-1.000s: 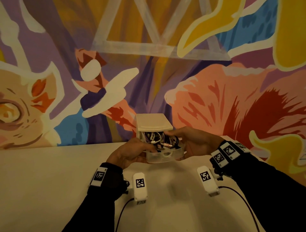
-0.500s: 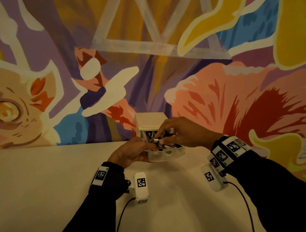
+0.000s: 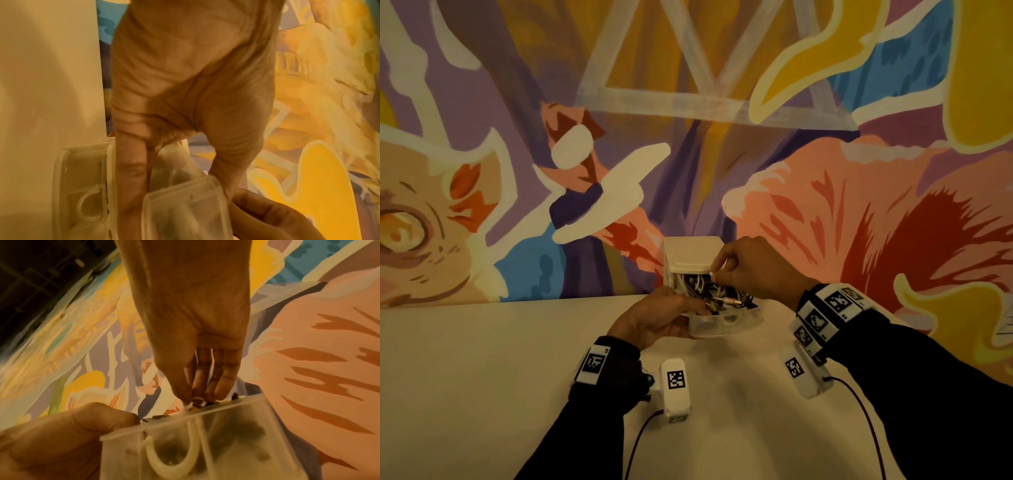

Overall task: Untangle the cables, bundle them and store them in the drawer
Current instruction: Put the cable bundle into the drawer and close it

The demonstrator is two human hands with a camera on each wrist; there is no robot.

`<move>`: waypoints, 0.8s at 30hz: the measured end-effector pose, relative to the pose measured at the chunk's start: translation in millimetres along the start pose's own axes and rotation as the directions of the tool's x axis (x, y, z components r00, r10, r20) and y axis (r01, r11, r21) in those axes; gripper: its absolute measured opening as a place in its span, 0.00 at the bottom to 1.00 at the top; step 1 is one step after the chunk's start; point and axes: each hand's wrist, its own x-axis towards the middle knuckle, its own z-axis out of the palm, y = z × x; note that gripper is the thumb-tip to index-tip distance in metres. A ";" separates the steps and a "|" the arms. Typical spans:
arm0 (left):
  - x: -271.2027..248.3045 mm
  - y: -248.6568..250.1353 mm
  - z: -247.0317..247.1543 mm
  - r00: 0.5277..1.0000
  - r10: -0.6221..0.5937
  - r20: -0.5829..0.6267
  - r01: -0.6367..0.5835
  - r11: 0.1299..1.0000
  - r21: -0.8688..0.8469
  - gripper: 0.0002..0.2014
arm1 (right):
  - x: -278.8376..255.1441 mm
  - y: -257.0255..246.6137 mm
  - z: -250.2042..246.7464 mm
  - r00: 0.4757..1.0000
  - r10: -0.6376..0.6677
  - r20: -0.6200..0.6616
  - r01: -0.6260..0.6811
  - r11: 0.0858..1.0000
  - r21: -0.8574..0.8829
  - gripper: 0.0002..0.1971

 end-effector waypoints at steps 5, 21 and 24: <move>2.2 0.7 2.5 1.000 0.010 -0.002 -0.010 1.000 -0.015 0.14 | 9.2 -9.4 19.1 1.000 -0.001 -0.005 0.000 0.974 -0.226 0.03; 3.3 -1.1 -11.1 0.975 0.061 -0.214 -0.086 0.990 -0.111 0.18 | -35.1 18.5 -11.5 0.932 -0.097 0.350 0.116 0.993 -0.032 0.48; 0.1 3.4 -12.3 0.936 0.100 -0.339 -0.132 0.989 -0.072 0.24 | -28.9 23.4 4.0 0.963 -0.172 0.206 0.193 0.977 -0.086 0.42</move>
